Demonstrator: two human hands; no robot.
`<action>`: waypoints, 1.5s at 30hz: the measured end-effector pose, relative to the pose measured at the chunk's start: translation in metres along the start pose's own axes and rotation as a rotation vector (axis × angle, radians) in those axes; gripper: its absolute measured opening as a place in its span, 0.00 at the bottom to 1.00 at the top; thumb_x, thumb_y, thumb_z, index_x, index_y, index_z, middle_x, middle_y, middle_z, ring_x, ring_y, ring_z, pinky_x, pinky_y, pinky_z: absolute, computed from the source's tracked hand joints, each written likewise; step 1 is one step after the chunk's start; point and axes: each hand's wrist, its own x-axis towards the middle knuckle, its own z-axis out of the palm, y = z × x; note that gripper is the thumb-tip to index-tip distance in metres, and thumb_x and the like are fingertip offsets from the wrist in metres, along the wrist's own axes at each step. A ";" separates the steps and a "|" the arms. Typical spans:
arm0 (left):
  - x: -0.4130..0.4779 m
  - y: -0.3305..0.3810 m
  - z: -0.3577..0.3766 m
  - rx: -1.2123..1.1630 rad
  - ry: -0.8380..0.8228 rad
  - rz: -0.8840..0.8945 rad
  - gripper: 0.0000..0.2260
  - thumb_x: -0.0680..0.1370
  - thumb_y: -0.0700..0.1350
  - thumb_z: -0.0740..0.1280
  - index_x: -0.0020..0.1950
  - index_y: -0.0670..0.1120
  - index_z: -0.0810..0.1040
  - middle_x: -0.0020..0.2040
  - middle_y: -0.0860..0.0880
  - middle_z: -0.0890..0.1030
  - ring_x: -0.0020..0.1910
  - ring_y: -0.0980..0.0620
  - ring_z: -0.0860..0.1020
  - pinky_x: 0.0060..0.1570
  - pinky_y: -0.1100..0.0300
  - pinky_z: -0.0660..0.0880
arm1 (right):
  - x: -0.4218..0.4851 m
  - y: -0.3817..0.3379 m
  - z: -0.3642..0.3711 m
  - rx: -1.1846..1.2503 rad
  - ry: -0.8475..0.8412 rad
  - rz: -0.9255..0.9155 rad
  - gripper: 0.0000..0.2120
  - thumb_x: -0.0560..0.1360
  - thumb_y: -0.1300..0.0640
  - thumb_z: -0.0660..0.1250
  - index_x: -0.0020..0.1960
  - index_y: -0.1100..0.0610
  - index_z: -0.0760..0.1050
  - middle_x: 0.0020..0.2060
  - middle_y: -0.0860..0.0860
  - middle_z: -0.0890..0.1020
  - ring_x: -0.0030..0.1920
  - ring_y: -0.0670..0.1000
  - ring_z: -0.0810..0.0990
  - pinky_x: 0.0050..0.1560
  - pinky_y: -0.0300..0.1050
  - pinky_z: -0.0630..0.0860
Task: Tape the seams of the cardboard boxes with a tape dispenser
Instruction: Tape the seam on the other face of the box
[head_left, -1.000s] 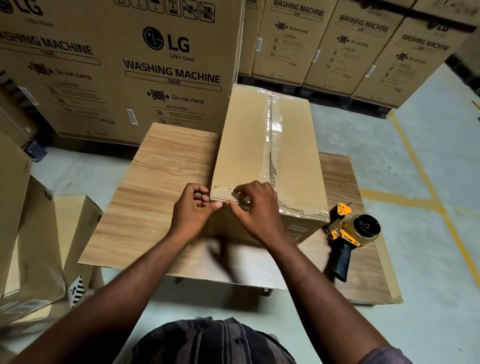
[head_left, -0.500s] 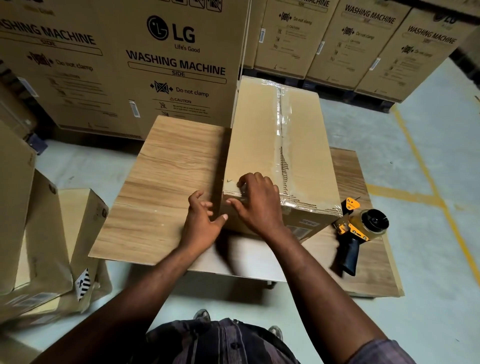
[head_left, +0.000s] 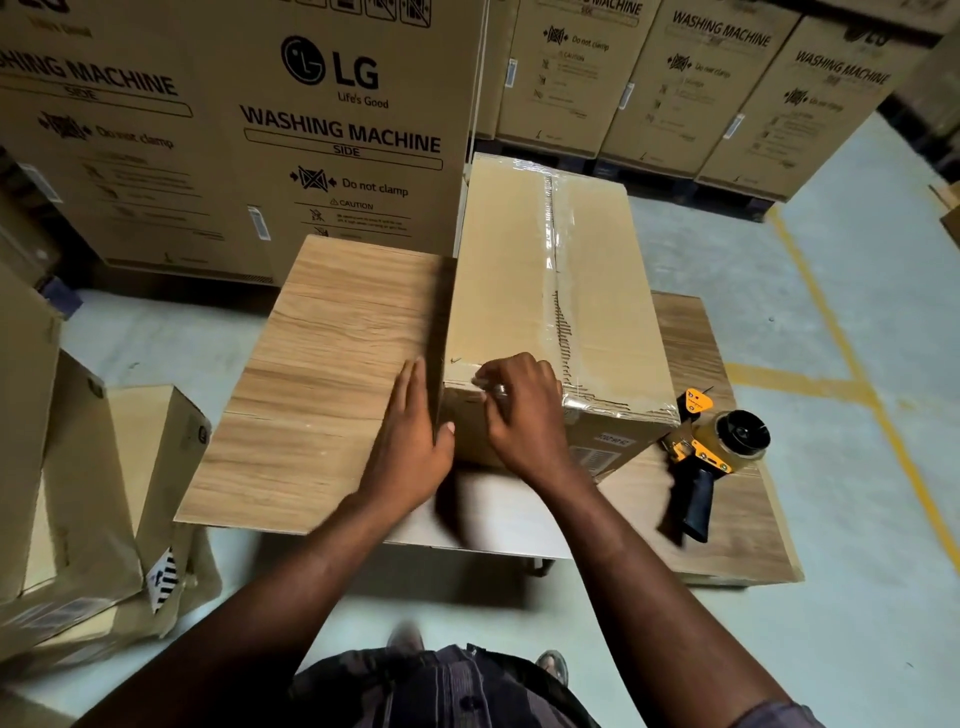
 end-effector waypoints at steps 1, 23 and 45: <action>0.001 0.013 -0.008 0.066 0.053 0.161 0.36 0.78 0.42 0.66 0.82 0.42 0.51 0.82 0.45 0.53 0.81 0.49 0.50 0.78 0.59 0.48 | -0.005 -0.001 -0.001 0.020 0.061 -0.018 0.12 0.74 0.61 0.68 0.57 0.55 0.79 0.53 0.52 0.79 0.54 0.56 0.75 0.56 0.56 0.72; 0.011 0.069 0.036 0.554 -0.251 0.549 0.38 0.76 0.45 0.66 0.82 0.45 0.51 0.82 0.46 0.52 0.81 0.47 0.49 0.78 0.51 0.40 | -0.061 0.043 -0.035 -0.352 -0.204 0.124 0.34 0.83 0.41 0.43 0.83 0.58 0.51 0.83 0.53 0.48 0.83 0.52 0.42 0.80 0.60 0.41; 0.031 0.029 -0.008 0.138 0.029 0.372 0.23 0.80 0.56 0.59 0.70 0.46 0.77 0.71 0.49 0.76 0.71 0.51 0.72 0.75 0.48 0.63 | -0.044 0.094 -0.085 -0.249 0.055 0.408 0.34 0.82 0.39 0.48 0.77 0.64 0.65 0.79 0.60 0.62 0.80 0.59 0.58 0.79 0.63 0.53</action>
